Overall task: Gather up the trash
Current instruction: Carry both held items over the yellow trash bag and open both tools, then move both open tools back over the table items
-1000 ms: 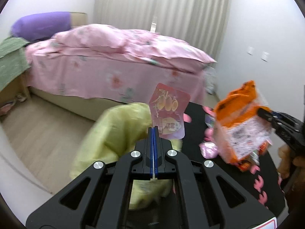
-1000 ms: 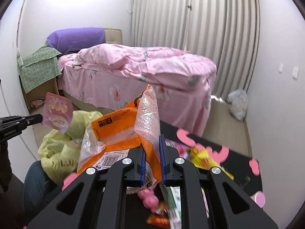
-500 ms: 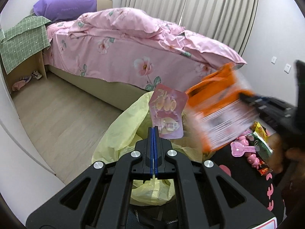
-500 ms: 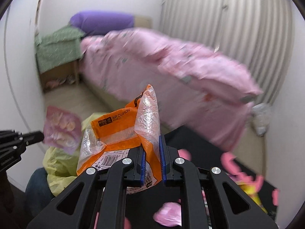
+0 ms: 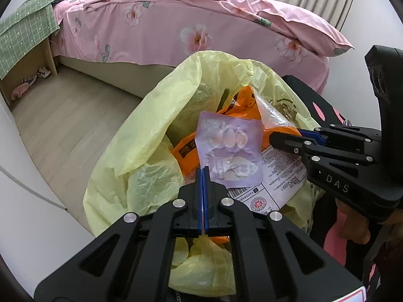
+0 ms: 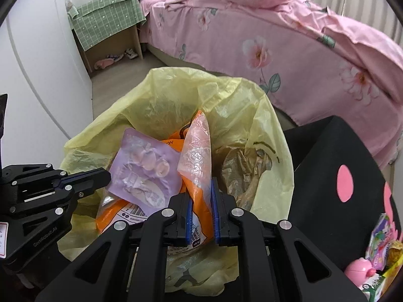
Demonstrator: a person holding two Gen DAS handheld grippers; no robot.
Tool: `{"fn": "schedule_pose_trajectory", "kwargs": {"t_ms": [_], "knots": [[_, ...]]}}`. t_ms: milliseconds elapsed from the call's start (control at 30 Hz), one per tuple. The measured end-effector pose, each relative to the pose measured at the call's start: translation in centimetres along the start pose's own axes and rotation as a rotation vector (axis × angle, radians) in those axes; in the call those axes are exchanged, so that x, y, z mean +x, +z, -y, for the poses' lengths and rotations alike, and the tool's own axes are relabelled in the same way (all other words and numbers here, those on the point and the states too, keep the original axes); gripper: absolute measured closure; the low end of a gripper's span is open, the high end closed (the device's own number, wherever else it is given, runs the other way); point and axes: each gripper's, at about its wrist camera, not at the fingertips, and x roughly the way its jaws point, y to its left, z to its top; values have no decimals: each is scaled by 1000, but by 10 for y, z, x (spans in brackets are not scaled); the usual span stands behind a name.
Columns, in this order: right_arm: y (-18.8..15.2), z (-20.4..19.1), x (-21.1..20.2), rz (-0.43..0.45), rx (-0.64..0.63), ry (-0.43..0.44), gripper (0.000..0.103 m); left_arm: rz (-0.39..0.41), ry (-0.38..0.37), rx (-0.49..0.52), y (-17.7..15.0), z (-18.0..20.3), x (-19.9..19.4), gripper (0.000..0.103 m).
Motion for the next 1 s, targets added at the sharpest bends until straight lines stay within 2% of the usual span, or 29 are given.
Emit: {"fn": "schedule_pose_trajectory", "kwargs": {"t_ms": [167, 333, 400, 433, 467, 500, 533, 567, 767, 867, 1000], "knots": [[-9, 6, 3, -35, 26, 35, 91, -6, 16, 1, 0, -1, 6, 102], [-18, 15, -13, 23, 82, 35, 91, 21, 7, -23, 4, -5, -1, 102], [-21, 14, -21, 50, 78, 18, 87, 41, 11, -41, 6, -8, -7, 101], [-22, 12, -25, 60, 73, 4, 84, 49, 15, -50, 7, -10, -11, 98], [-23, 11, -30, 65, 65, -3, 75, 54, 16, -58, 9, -11, -14, 93], [-24, 10, -33, 70, 59, -7, 71, 61, 10, -69, 11, -13, -19, 89], [-25, 9, -40, 83, 56, -16, 67, 69, 4, -81, 13, -14, -25, 82], [-26, 9, -46, 93, 53, -24, 66, 80, -2, -91, 14, -15, -30, 76], [-31, 22, -93, 173, 90, -67, 65, 172, -22, -88, 24, -7, -67, 61], [-40, 34, -123, 228, 116, -110, 65, 188, -62, -53, 24, 8, -77, 58], [-65, 49, -155, 260, 144, -180, 64, 212, -148, 8, 16, 43, -90, 57]]}}
